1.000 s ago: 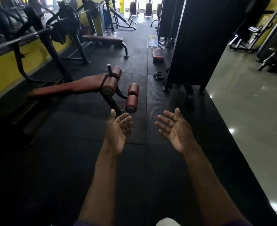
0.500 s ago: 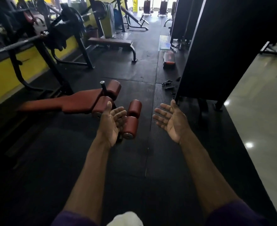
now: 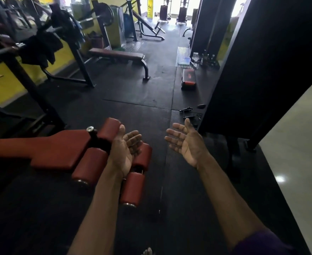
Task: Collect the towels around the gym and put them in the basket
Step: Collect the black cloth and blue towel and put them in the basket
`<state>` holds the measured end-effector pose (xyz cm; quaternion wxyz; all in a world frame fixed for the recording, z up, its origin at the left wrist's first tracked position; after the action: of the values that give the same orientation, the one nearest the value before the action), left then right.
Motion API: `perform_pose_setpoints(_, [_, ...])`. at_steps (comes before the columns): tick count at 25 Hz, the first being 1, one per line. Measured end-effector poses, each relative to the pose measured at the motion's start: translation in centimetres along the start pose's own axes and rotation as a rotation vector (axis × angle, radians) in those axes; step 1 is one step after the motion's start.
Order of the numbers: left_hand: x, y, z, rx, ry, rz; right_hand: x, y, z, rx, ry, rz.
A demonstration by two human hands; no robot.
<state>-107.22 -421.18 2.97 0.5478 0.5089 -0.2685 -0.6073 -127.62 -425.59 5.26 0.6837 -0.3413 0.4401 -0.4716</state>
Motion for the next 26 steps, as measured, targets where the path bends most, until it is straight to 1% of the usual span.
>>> perform_pose_setpoints(4, [10.7, 3.5, 2.6, 0.003, 0.016, -0.015, 11.5, -3.6, 0.9, 0.020, -0.023, 0.026])
perform_pose_setpoints(8, [21.6, 5.3, 4.2, 0.023, 0.057, -0.015, 23.3, -6.2, 0.4, 0.034, -0.058, 0.052])
perform_pose_setpoints(12, [33.8, 7.9, 6.1, -0.001, 0.155, 0.009, 36.4, -10.1, 0.0, 0.017, -0.122, 0.070])
perform_pose_setpoints(15, [40.7, 10.2, 7.6, -0.034, 0.211, 0.031, 44.7, -13.1, 0.8, -0.001, -0.175, 0.099])
perform_pose_setpoints(20, [50.3, 13.8, 6.0, -0.103, 0.360, 0.062, 57.4, -15.7, 6.9, -0.082, -0.319, 0.175])
perform_pose_setpoints(23, [56.1, 16.2, 3.0, -0.154, 0.447, 0.078, 64.4, -15.4, 11.9, -0.111, -0.406, 0.216])
perform_pose_setpoints(26, [62.7, 20.5, -1.7, -0.211, 0.534, 0.138, 72.3, -15.1, 18.1, -0.130, -0.490, 0.242])
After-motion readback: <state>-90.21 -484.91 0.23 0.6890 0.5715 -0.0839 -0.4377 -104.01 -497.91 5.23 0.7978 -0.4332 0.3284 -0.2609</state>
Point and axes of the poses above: each hand's wrist, its own x-axis towards the middle knuckle, its own z-axis out of the palm, y = z × x, the point moved 10 cm from there along x, towards the middle knuckle, and after that the axes turned 8 degrees about x, right-handed, at the moved point
